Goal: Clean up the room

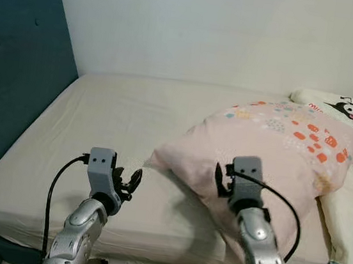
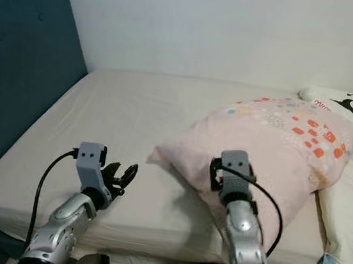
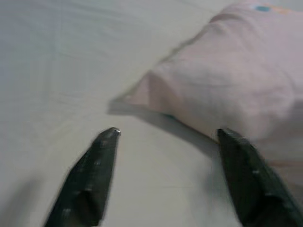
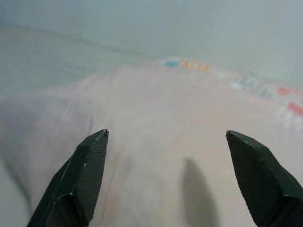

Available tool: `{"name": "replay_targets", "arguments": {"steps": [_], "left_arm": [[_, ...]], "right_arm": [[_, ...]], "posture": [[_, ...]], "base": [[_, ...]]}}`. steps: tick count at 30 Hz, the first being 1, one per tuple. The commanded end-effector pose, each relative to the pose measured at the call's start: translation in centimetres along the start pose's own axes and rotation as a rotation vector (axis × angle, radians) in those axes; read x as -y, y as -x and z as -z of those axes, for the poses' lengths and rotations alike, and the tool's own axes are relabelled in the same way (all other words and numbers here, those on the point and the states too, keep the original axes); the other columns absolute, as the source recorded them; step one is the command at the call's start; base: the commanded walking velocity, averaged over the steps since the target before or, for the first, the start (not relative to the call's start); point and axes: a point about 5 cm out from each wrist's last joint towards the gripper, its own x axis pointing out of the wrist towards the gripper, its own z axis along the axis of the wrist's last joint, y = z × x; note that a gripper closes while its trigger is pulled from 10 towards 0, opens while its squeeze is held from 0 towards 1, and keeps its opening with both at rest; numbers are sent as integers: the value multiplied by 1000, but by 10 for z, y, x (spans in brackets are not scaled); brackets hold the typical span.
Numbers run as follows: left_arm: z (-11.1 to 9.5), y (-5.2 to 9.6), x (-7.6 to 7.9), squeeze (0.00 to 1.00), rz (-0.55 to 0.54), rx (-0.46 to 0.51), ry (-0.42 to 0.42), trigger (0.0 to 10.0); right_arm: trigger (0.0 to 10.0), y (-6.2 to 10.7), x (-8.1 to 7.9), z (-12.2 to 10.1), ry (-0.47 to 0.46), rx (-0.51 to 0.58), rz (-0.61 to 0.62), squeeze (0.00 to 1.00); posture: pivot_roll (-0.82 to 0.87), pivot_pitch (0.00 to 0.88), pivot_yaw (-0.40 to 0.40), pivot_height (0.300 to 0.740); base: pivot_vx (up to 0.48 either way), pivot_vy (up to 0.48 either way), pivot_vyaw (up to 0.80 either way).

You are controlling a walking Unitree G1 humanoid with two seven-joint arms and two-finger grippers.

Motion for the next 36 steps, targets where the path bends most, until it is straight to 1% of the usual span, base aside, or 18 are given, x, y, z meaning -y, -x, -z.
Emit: {"name": "replay_targets", "arguments": {"steps": [1, 5, 6, 11, 13, 17, 18, 19, 20, 24, 25, 26, 28, 31, 32, 33, 34, 36], "left_arm": [[6, -2, 1, 1000, 23, -33, 42, 10000], [10, -15, 10, 1000, 72, -67, 133, 10000], [12, -19, 15, 1000, 98, -80, 150, 10000], [14, -29, 25, 1000, 137, -119, 185, 10000], [18, -37, 28, 1000, 127, -156, 210, 10000], [21, -40, 29, 945, 107, -181, 231, 10000], [23, -41, 31, 349, 105, -191, 263, 10000], [23, -41, 31, 349, 105, -191, 263, 10000], [25, -43, 34, 0, 110, -198, 282, 10000], [22, -46, 45, 0, 163, -176, 351, 10000], [20, -47, 48, 0, 186, -162, 374, 10000], [13, -47, 57, 0, 256, -104, 447, 10000], [8, -47, 64, 0, 304, -68, 504, 10000], [7, -47, 70, 0, 334, -55, 528, 10000], [9, -48, 75, 0, 350, -60, 534, 10000], [11, -48, 78, 0, 357, -66, 535, 10000], [13, -49, 81, 0, 361, -73, 530, 10000], [15, -52, 86, 0, 358, -91, 494, 10000]], "right_arm": [[10000, -1, -4, -12, 32, 59, -17, 1000], [10000, -6, 6, -10, 63, 13, 64, 1000], [10000, -6, 11, -3, 75, -22, 87, 0], [10000, -7, 20, 8, 66, -81, 107, 0], [10000, -6, 24, 13, -16, -123, 100, 0], [10000, -7, 26, 11, -44, -120, 82, 0], [10000, -7, 26, 8, -39, -108, 64, 0], [10000, -7, 26, 8, -39, -108, 64, 0], [10000, -7, 27, 5, -21, -94, 46, 0], [10000, -7, 27, 1, 14, -71, 28, 0], [10000, -7, 27, 0, 28, -63, 26, 63], [10000, -6, 23, -2, 47, -48, 11, 596], [10000, -5, 20, -4, 41, -39, 16, 635], [10000, -4, 19, -6, 23, -26, 28, 604], [10000, -3, 19, -10, 12, -8, 34, 180], [10000, -3, 19, -12, 6, 3, 38, 180], [10000, -2, 19, -15, -2, 16, 37, 0], [10000, -2, 19, -19, -7, 35, 31, 0]], "posture": [[14, 72, 20, 572], [3, 75, 27, 572], [3, 75, 27, 572], [-19, 102, 57, 572], [-27, 117, 69, 572], [-52, 150, 93, 572], [-54, 154, 95, 572], [-54, 154, 95, 572], [-61, 164, 100, 572], [-68, 177, 105, 572], [-68, 177, 105, 572], [-71, 175, 101, 572], [-74, 173, 99, 572], [-76, 173, 98, 572], [-82, 173, 97, 572], [-82, 173, 97, 572], [-86, 175, 96, 572], [-86, 175, 95, 572]], "base": [[0, 0, 0], [0, 0, 0], [0, 0, 0], [0, 0, 0], [0, 0, 0], [0, 0, 0], [0, 0, 0], [0, 0, 0], [0, 0, 0], [0, 0, 0], [0, 0, 0], [0, 0, 0], [0, 0, 0], [0, 0, 0], [0, 0, 0], [0, 0, 0], [0, 0, 0], [0, 0, 0]]}}
